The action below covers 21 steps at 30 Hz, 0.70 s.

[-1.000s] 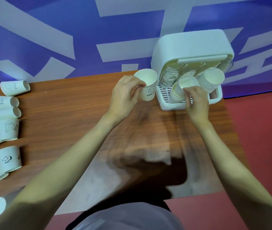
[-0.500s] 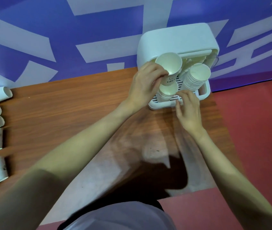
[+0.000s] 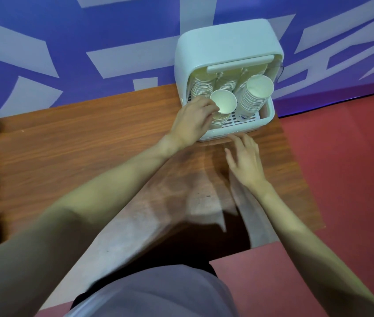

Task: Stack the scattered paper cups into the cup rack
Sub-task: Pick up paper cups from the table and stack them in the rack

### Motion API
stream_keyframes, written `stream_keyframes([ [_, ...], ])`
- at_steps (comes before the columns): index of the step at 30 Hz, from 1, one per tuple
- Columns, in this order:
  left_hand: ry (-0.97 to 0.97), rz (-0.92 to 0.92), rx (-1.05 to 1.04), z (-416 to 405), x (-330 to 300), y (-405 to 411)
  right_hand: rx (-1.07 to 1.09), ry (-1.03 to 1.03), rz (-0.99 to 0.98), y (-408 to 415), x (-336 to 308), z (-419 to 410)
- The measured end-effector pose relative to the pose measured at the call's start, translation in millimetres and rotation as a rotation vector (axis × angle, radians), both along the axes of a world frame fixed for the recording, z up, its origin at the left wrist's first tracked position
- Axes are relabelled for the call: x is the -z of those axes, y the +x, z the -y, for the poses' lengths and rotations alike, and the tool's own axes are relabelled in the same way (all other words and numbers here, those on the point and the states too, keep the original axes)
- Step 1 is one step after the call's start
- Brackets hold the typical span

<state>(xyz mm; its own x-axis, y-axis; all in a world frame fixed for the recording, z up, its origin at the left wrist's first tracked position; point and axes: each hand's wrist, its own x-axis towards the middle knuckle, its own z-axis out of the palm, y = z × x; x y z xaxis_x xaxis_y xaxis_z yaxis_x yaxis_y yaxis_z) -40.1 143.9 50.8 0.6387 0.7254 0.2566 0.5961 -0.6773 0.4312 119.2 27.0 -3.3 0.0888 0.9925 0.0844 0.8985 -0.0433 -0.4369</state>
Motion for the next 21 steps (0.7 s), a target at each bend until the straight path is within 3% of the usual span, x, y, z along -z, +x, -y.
stream_keyframes([
  [6,-0.114,0.033,-0.205,40.8,18.7,-77.5,-0.097,-0.102,0.051,-36.6,-5.9,17.1],
  [14,-0.317,-0.054,-0.496,137.2,43.7,-233.8,-0.291,-0.239,0.081,-140.8,-11.2,40.2],
  [21,-0.238,0.075,-0.804,210.4,24.5,-359.9,-0.525,-0.334,0.095,-270.2,-9.1,55.2],
])
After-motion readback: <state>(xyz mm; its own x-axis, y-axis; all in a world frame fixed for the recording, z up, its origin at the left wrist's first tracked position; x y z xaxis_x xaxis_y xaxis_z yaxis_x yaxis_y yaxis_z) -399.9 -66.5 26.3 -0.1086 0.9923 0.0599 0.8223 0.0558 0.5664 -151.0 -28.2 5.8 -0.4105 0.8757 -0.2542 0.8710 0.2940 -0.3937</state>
